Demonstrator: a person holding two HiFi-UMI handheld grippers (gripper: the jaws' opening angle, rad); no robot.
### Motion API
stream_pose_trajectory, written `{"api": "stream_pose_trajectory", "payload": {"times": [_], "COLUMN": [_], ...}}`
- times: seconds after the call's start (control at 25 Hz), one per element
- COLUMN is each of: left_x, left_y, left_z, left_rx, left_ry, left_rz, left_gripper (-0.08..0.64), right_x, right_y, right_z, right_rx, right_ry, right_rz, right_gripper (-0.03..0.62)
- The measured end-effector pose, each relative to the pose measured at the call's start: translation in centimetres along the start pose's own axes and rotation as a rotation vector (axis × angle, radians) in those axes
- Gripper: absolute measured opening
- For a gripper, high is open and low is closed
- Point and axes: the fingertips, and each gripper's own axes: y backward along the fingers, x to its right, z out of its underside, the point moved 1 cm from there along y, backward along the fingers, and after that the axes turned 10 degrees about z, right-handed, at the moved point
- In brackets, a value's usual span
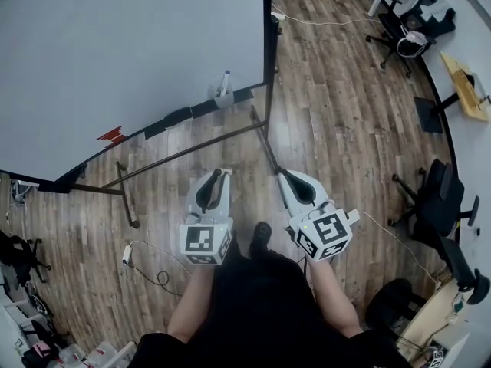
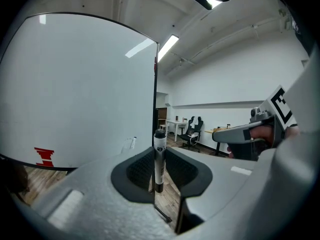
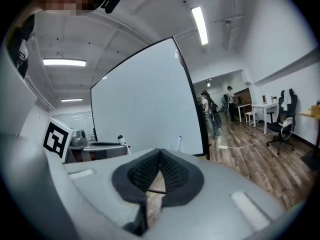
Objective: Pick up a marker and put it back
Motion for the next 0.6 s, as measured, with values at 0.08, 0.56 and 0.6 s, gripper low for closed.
{"api": "stream_pose_trajectory", "payload": {"times": [0.08,0.56,0.6], "left_x": [-0.2,-1.4,-1.4], "left_y": [0.2,0.9,0.9], "left_z": [0.1,-0.7,-0.7], "left_rx": [-0.004,0.002,0.001], "left_ry": [0.006,0.010,0.010], "left_rz": [-0.003,0.003,0.002], "left_gripper": [0.072,0.072,0.072], "right_x": [-0.1,-1.5,-1.5], "right_y": [0.0,-1.0,-1.0], "right_z": [-0.2,-1.3,-1.3], "right_rx": [0.001,0.023,0.020], "right_ry": [0.009,0.019,0.020], "right_rz": [0.003,0.003,0.000], "right_gripper": [0.003,0.003,0.003]}}
